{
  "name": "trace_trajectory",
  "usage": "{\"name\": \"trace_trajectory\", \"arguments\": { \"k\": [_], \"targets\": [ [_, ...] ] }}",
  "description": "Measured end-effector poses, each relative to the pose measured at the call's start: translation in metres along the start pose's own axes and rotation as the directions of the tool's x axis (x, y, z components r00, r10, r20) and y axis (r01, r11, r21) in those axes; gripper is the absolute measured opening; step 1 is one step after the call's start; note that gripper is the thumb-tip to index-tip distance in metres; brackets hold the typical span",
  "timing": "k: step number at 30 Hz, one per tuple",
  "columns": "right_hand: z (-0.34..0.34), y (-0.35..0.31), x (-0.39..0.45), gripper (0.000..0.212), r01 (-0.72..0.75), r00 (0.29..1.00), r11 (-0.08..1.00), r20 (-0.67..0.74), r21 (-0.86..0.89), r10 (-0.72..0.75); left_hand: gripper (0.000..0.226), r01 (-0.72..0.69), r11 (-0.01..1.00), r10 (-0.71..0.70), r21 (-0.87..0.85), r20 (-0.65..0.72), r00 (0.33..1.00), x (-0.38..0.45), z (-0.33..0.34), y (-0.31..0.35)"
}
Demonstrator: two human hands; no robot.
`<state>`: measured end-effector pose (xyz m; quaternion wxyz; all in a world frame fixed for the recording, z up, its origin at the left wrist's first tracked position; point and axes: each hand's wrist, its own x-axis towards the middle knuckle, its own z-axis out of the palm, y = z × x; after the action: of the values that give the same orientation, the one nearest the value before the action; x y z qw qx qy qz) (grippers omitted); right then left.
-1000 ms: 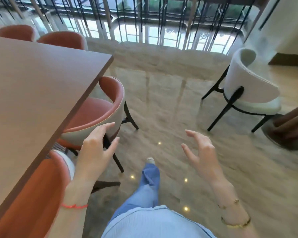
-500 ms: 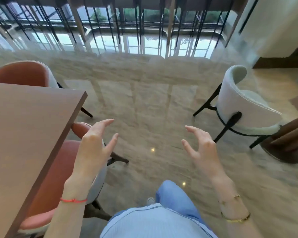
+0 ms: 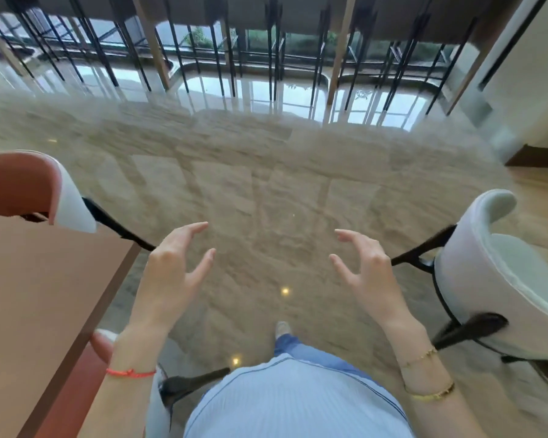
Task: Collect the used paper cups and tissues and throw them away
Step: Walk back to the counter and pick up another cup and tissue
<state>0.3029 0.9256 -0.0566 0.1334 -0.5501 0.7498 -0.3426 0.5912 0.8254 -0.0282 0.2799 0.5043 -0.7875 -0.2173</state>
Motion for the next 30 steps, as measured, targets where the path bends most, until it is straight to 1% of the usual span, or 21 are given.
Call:
{"name": "trace_trajectory", "arguments": {
  "k": [6,10,14,18,25,30],
  "targets": [
    [0.010,0.002,0.170,0.041,0.078,0.997,0.997,0.014,0.002,-0.078,0.043,0.051,0.999,-0.051,-0.006,-0.068,0.996,0.134,0.012,-0.011],
    [0.032,0.004,0.254,0.040,0.111,0.992,0.994,0.061,0.000,-0.111,0.043,0.094,0.996,-0.092,0.010,-0.098,0.991,0.206,0.017,-0.033],
    [0.069,0.010,0.334,0.040,0.124,0.988,0.992,0.094,0.009,-0.124,0.043,0.135,0.991,-0.132,0.016,-0.115,0.985,0.278,0.029,-0.064],
    [0.111,0.007,0.430,0.039,0.139,0.985,0.990,0.094,0.036,-0.142,0.042,0.132,0.991,-0.127,0.030,-0.120,0.985,0.368,0.034,-0.103],
    [0.169,-0.025,0.609,0.040,0.161,0.984,0.986,0.071,0.043,-0.163,0.043,0.099,0.992,-0.088,0.078,-0.137,0.987,0.548,0.019,-0.165],
    [0.200,-0.039,0.710,0.040,0.138,0.989,0.989,0.053,0.049,-0.140,0.042,0.088,0.993,-0.080,0.081,-0.097,0.992,0.659,0.018,-0.201]
  ]
}}
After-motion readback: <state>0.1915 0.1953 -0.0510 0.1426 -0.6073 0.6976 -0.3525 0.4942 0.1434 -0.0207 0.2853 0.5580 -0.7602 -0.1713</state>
